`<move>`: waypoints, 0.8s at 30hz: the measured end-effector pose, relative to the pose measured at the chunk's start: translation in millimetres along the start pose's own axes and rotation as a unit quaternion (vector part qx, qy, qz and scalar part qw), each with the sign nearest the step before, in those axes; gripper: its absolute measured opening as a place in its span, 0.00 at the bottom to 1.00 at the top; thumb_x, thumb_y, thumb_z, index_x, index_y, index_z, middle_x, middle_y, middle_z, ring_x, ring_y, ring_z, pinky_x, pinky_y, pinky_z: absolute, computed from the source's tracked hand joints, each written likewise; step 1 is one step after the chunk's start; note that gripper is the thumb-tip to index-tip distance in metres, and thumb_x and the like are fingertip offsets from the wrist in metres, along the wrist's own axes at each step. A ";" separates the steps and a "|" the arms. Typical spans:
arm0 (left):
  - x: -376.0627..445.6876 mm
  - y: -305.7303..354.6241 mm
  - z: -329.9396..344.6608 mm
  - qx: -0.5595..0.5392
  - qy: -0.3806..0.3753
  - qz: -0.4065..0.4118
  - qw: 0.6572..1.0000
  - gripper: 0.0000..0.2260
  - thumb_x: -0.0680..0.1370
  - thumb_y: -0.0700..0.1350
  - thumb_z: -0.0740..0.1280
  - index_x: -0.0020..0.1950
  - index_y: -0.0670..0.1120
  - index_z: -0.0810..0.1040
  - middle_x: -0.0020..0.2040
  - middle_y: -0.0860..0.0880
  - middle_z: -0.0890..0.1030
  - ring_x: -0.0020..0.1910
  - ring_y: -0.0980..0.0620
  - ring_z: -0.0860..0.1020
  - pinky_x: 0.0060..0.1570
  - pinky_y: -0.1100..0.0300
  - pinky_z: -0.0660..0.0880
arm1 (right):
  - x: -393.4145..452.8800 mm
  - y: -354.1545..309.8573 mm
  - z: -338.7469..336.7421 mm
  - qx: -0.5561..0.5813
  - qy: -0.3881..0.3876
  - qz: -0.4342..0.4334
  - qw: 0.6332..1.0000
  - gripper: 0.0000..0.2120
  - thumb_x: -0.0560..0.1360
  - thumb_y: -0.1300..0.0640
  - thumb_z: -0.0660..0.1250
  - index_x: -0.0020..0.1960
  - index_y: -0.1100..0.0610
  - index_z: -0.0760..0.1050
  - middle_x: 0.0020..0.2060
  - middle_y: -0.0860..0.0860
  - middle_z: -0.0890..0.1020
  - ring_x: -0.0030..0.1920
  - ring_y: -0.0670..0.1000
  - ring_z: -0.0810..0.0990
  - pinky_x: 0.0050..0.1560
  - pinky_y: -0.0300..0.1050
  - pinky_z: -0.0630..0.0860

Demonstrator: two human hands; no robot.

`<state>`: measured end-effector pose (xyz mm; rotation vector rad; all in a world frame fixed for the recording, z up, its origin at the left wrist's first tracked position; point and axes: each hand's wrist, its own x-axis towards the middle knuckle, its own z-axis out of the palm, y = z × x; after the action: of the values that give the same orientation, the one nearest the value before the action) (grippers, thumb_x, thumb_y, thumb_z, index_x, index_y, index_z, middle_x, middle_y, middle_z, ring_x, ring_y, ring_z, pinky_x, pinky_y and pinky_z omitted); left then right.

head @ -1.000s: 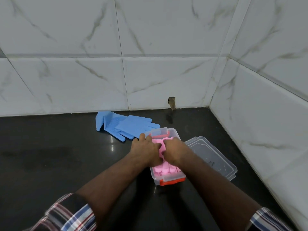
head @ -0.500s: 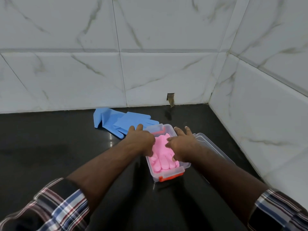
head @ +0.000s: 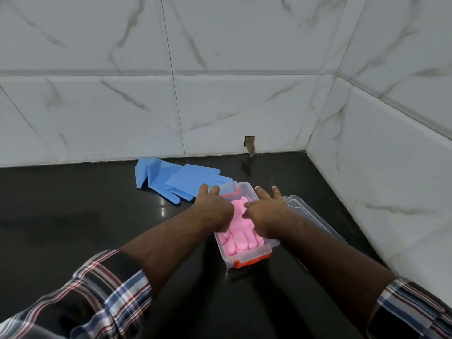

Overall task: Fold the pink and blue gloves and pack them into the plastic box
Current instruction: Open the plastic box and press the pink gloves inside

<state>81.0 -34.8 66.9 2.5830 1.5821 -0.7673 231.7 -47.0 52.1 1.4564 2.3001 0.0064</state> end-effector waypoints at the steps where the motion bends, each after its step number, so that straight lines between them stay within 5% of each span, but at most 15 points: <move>1: -1.4 -0.3 -0.2 -0.014 0.029 0.022 0.999 0.11 0.78 0.51 0.70 0.58 0.50 0.80 0.59 0.48 0.80 0.66 0.45 0.69 0.63 0.43 0.62 | -1.7 0.0 -6.0 0.011 0.024 0.000 1.000 0.20 0.77 0.55 0.67 0.68 0.48 0.74 0.73 0.52 0.70 0.77 0.59 0.56 0.74 0.69 0.50; 4: -6.5 4.0 0.7 -0.079 0.046 0.064 0.994 0.08 0.81 0.47 0.65 0.59 0.49 0.79 0.53 0.49 0.81 0.60 0.47 0.75 0.64 0.46 0.65 | -2.6 -3.7 -16.1 0.081 0.102 -0.022 0.991 0.14 0.79 0.60 0.64 0.63 0.54 0.78 0.58 0.55 0.81 0.59 0.55 0.76 0.61 0.50 0.74; 7: -9.9 7.6 2.2 -0.107 -0.004 0.063 0.992 0.11 0.81 0.45 0.67 0.63 0.47 0.78 0.56 0.46 0.82 0.57 0.48 0.78 0.66 0.49 0.69 | -1.6 -12.2 -18.9 0.163 0.026 -0.020 0.986 0.13 0.78 0.61 0.65 0.61 0.58 0.78 0.53 0.56 0.82 0.54 0.55 0.80 0.54 0.43 0.74; 11: -6.2 7.4 5.1 -0.118 -0.062 0.058 0.989 0.13 0.80 0.48 0.68 0.64 0.47 0.78 0.58 0.46 0.82 0.58 0.48 0.77 0.66 0.50 0.69 | 0.1 -22.3 -14.3 0.160 -0.107 0.014 0.981 0.17 0.76 0.59 0.68 0.64 0.61 0.74 0.60 0.58 0.79 0.60 0.58 0.78 0.60 0.50 0.75; 15: -0.2 11.8 7.5 -0.107 -0.113 0.043 0.987 0.17 0.78 0.55 0.69 0.65 0.50 0.77 0.51 0.49 0.78 0.59 0.49 0.74 0.71 0.46 0.60 | -1.9 -29.6 -4.5 0.162 -0.056 0.034 0.985 0.10 0.76 0.64 0.64 0.56 0.63 0.78 0.55 0.61 0.81 0.56 0.62 0.80 0.50 0.53 0.76; 20: -1.0 11.8 4.8 -0.102 -0.137 0.040 0.985 0.19 0.79 0.56 0.68 0.66 0.51 0.75 0.52 0.51 0.75 0.65 0.48 0.71 0.74 0.43 0.54 | 1.0 -30.2 -5.7 0.196 -0.084 0.029 0.976 0.16 0.82 0.61 0.61 0.68 0.63 0.71 0.65 0.59 0.76 0.66 0.58 0.74 0.68 0.50 0.69; 24: -12.7 9.1 -1.6 -0.119 -0.102 0.066 0.985 0.17 0.80 0.54 0.67 0.66 0.49 0.76 0.52 0.50 0.76 0.58 0.49 0.73 0.72 0.45 0.60 | -5.0 -25.4 -12.2 0.165 -0.053 0.016 0.985 0.12 0.76 0.63 0.65 0.59 0.62 0.78 0.56 0.60 0.81 0.56 0.61 0.80 0.55 0.53 0.77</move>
<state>84.6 -49.5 71.4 2.3294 1.3394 -0.7524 207.4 -60.1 59.3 1.6060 2.2685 -0.4533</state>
